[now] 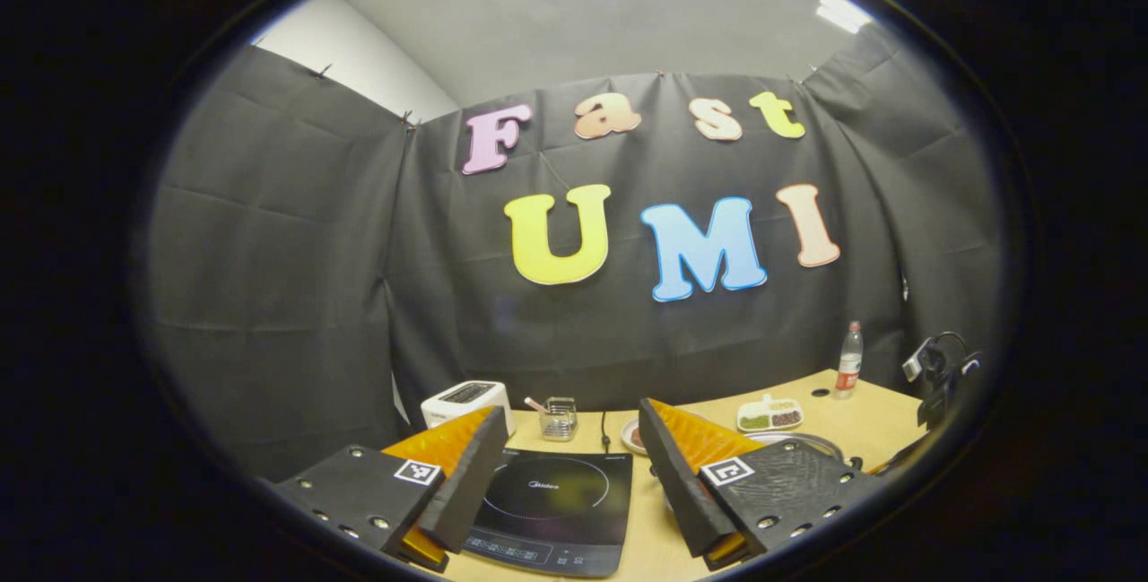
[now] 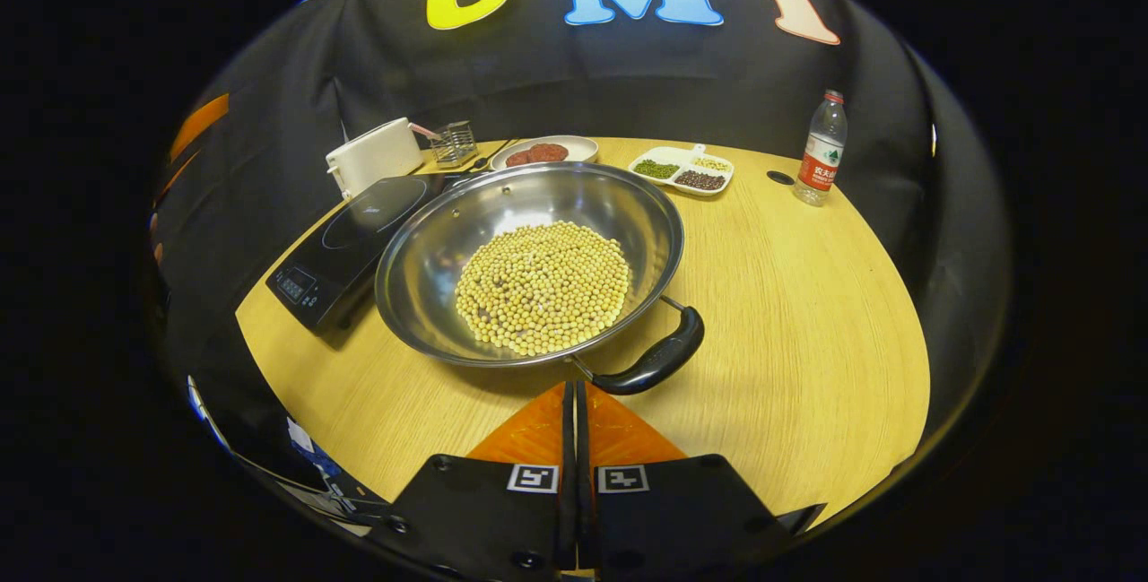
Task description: First push the handle of the pot to place it horizontally, then grasp the pot with both hands and set it on the induction cooktop.
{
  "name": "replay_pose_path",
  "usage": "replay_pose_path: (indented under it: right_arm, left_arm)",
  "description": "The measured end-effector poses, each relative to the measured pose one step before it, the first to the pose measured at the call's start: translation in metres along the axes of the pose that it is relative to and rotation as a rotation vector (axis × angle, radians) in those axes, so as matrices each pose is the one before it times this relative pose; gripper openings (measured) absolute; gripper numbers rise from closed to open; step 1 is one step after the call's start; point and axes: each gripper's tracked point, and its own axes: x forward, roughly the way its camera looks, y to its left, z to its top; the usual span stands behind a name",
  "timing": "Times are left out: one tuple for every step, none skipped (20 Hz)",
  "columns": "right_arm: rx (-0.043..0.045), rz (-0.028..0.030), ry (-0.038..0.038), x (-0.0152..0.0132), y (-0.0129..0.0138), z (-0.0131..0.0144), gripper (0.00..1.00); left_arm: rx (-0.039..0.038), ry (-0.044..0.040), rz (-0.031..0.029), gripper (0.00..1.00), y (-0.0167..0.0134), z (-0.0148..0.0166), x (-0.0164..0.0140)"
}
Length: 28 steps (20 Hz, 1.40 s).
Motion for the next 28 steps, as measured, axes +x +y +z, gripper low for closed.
replay_pose_path:
  right_arm:
    - [0.00308,-0.00417,-0.00102,0.00080,-0.00387,0.00128,0.02]
    - [0.00332,-0.00387,-0.00045,0.00086,-0.00376,0.00192,0.02]
    - [0.00296,-0.00427,-0.00127,0.00138,-0.00483,0.00092,0.02]
    - [0.00257,-0.00458,-0.00131,0.00080,-0.00419,0.00240,0.02]
    - [0.00316,-0.00363,-0.00124,0.00112,-0.00369,0.00150,0.02]
    - [0.00396,-0.00317,-0.00043,0.00087,-0.00439,0.00251,0.02]
    - [0.00307,-0.00260,-0.00051,0.00166,-0.00295,0.00055,0.02]
    - [0.00047,-0.00311,-0.00098,0.00133,-0.00369,0.00263,0.02]
    - [-0.00077,-0.00306,-0.00007,0.00107,-0.00281,0.00117,0.00]
    - [-0.00104,-0.00178,-0.00040,0.00122,-0.00380,0.00230,0.02]
    - [-0.00219,-0.00265,0.00054,0.00177,-0.00302,0.00106,0.02]
    - [-0.00164,-0.00203,-0.00197,0.00299,-0.00304,0.00225,0.02]
    - [-0.00008,-0.00206,-0.00012,-0.00078,-0.00346,0.00244,0.02]
    - [0.00055,-0.00053,0.00027,0.00374,-0.00353,0.00284,0.02]
    - [-0.00027,-0.00195,-0.00025,0.00123,-0.00262,0.00155,0.02]
    - [-0.00112,-0.00034,-0.00009,0.00160,-0.00303,0.00191,0.02]
    - [-0.00140,-0.00013,-0.00005,0.00065,-0.00259,0.00206,0.02]
    - [-0.00264,-0.00046,-0.00057,0.00186,-0.00280,0.00220,0.02]
    - [-0.00311,-0.00095,-0.00091,0.00157,-0.00322,0.00071,0.02]
    - [-0.00175,-0.00231,-0.00098,0.00113,-0.00305,0.00197,0.02]
    - [-0.00027,-0.00161,-0.00157,0.00227,-0.00280,0.00139,0.02]
    - [0.00048,-0.00094,-0.00087,0.00089,-0.00191,0.00257,0.02]
    - [0.00085,-0.00070,-0.00113,0.00232,-0.00214,0.00189,0.02]
    - [-0.00058,-0.00076,-0.00072,0.00179,-0.00271,0.00245,0.02]
    - [-0.00093,-0.00145,-0.00144,0.00194,-0.00181,0.00116,0.02]
    - [-0.00118,-0.00142,-0.00160,0.00160,-0.00223,0.00165,0.00]
    - [-0.00050,-0.00115,-0.00131,0.00154,-0.00220,0.00119,0.02]
    - [0.00029,-0.00163,-0.00233,0.00143,-0.00197,0.00213,0.02]
  left_arm:
    - [0.00041,-0.00057,0.00167,0.87,-0.00069,0.00044,0.00089]
    - [0.00098,0.00079,0.00108,0.89,-0.00158,-0.00078,0.00181]
    - [0.00107,0.00095,0.00127,0.91,-0.00157,0.00011,0.00128]
    - [0.00073,0.00039,0.00051,0.89,-0.00147,-0.00066,0.00106]
    - [0.00078,0.00113,0.00041,0.89,-0.00186,-0.00032,0.00156]
    - [0.00098,0.00128,0.00117,0.89,-0.00134,-0.00153,0.00111]
    - [0.00014,0.00191,0.00068,0.89,-0.00166,-0.00013,0.00242]
    - [-0.00011,0.00148,0.00155,0.89,-0.00124,-0.00169,0.00088]
    - [-0.00024,0.00209,0.00117,0.89,-0.00200,-0.00017,0.00221]
    - [-0.00010,0.00222,0.00169,0.89,-0.00094,-0.00149,0.00204]
    - [0.00032,0.00167,0.00202,0.91,-0.00159,-0.00046,0.00156]
    - [0.00014,0.00233,0.00264,0.91,-0.00079,-0.00158,0.00248]
    - [-0.00017,0.00325,0.00314,0.91,-0.00123,-0.00149,0.00069]
    - [-0.00092,0.00274,0.00347,0.89,-0.00147,-0.00164,0.00166]
    - [-0.00154,0.00211,0.00375,0.89,-0.00038,-0.00096,0.00137]
    - [-0.00077,0.00292,0.00375,0.89,-0.00139,-0.00142,0.00096]
    - [0.00029,0.00359,0.00393,0.89,-0.00066,-0.00173,0.00101]
    - [0.00055,0.00256,0.00388,0.89,-0.00090,-0.00086,0.00089]
    - [0.00065,0.00319,0.00390,0.87,-0.00087,-0.00093,0.00044]
    - [-0.00013,0.00170,0.00431,0.87,-0.00133,-0.00140,0.00112]
    - [0.00026,0.00178,0.00256,0.87,-0.00093,-0.00014,0.00089]
    - [0.00114,0.00126,0.00391,0.87,0.00076,-0.00147,0.00091]
    - [0.00152,0.00279,0.00284,0.87,-0.00091,-0.00037,0.00054]
    - [0.00034,0.00259,0.00313,0.87,-0.00015,-0.00143,0.00067]
    - [-0.00033,0.00233,0.00222,0.87,-0.00041,-0.00081,0.00049]
    - [-0.00023,0.00293,0.00199,0.89,-0.00169,-0.00153,0.00151]
    - [0.00005,0.00382,0.00029,0.89,-0.00170,-0.00072,0.00053]
    - [0.00068,0.00427,-0.00001,0.89,-0.00086,-0.00246,0.00082]
